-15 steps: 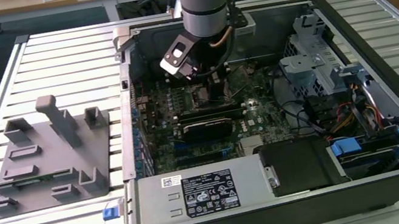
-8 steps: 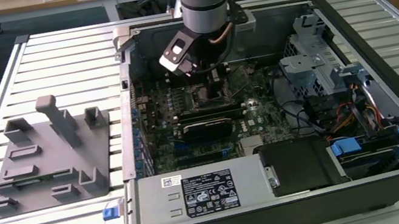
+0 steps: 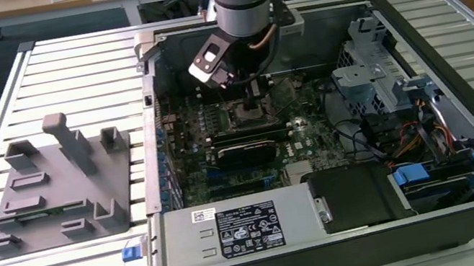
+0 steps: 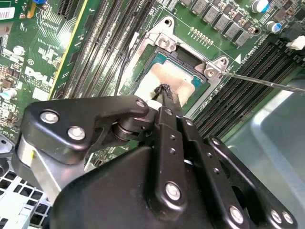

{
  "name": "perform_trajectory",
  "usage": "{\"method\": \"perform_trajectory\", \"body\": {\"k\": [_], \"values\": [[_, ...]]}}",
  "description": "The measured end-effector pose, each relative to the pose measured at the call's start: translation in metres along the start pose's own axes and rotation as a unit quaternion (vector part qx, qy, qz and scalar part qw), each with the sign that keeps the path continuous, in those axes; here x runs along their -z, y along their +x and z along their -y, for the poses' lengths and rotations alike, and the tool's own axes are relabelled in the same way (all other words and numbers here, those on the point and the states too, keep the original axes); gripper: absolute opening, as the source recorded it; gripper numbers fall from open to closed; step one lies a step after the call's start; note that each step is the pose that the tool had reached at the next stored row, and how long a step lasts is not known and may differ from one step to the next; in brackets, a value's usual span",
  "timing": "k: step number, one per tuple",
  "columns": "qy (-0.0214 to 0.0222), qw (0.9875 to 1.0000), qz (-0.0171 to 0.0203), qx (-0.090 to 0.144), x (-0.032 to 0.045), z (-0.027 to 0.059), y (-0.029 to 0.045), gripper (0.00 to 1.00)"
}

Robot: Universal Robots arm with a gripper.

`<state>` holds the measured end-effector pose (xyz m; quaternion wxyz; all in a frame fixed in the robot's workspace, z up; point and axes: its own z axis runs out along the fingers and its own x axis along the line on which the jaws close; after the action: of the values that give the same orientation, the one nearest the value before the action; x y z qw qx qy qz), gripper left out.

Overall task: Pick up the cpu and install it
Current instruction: 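Place the cpu into insertion slot, then close the cpu cover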

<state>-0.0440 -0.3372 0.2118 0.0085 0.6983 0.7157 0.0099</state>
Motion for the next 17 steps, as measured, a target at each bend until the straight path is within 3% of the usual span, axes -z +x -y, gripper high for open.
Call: {"method": "perform_trajectory", "body": {"k": [1, 17], "values": [[0.0, 1.0, 0.0, 0.0, 0.0003, 0.0, 0.0, 0.11], [0.0, 1.0, 0.0, 0.0, 0.0088, -0.0002, 0.0, 0.11]]}}
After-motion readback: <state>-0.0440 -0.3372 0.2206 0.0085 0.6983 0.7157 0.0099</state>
